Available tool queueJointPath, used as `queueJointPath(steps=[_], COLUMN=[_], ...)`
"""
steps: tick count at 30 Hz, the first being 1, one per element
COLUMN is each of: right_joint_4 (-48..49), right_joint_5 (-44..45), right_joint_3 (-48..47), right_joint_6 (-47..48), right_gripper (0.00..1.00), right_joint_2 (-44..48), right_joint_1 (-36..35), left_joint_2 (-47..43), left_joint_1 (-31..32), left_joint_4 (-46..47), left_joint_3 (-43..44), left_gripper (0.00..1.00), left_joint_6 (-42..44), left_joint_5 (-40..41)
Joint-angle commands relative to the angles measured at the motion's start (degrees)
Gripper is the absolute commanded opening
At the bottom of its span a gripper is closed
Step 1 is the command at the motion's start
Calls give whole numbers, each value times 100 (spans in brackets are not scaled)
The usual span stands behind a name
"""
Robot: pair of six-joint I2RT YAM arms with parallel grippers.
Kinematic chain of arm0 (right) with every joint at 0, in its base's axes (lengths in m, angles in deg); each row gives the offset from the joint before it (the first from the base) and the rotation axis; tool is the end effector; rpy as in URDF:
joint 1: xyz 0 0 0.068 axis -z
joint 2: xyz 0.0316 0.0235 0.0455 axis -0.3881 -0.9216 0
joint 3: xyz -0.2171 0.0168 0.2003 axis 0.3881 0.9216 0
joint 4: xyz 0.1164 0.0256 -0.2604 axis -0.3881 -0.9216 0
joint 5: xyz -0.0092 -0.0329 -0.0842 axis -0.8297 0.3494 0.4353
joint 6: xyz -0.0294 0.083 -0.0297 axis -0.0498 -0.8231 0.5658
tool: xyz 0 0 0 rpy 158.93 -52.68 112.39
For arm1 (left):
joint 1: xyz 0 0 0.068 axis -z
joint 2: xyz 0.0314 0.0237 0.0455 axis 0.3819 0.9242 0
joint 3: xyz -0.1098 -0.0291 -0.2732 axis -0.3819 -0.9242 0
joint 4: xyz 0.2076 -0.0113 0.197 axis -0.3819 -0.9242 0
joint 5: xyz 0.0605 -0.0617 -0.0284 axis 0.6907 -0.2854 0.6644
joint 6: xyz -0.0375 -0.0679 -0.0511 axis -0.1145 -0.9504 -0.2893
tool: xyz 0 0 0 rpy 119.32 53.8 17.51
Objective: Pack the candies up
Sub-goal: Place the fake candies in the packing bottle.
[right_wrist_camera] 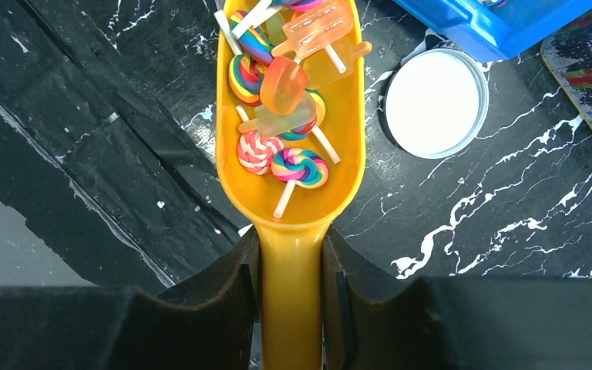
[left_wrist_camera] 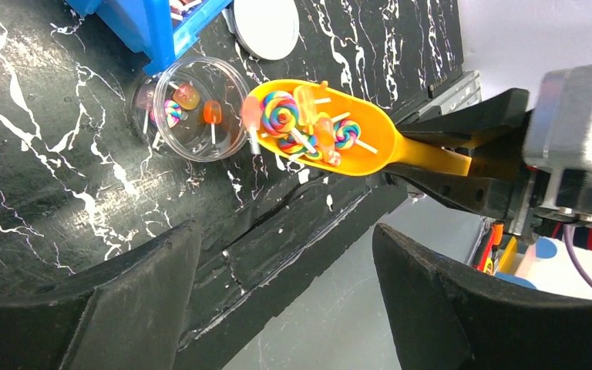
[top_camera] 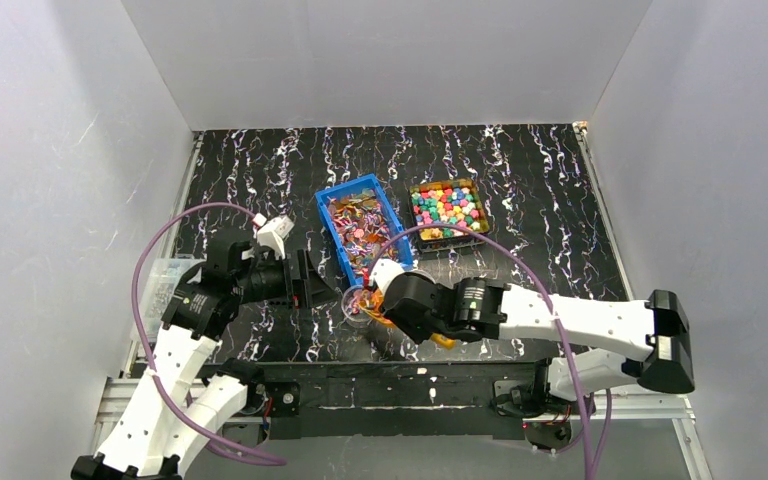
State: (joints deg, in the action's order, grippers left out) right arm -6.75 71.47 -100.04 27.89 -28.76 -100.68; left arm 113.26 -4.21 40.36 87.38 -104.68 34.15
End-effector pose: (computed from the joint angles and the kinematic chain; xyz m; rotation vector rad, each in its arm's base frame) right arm 0.0934 0.2954 0.2783 -1.1277 2.1350 0.3138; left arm 0.1632 -0.1018 0.3157 0.1986 2.2392 -1.0571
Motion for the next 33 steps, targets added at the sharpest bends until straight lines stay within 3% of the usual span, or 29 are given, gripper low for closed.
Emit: queueJointPath(steps=[1, 24, 33], right_joint_4=[-360, -2443, -2945], right_joint_5=[1, -140, -214], right_joint_3=[-486, -2415, -2968], right_joint_6=[-108, -74, -3], right_gripper=[1, 1, 1], right_joint_2=[-304, -2365, -2712], right_joint_1=[-47, -38, 56], left_joint_2=[-128, -289, -462], left_joint_1=[17, 13, 14], left_joint_4=[-189, -8, 50], left_joint_3=[-79, -361, -482], left_gripper=[81, 81, 82], left_joint_6=[264, 451, 394], left_joint_5=[-181, -420, -381])
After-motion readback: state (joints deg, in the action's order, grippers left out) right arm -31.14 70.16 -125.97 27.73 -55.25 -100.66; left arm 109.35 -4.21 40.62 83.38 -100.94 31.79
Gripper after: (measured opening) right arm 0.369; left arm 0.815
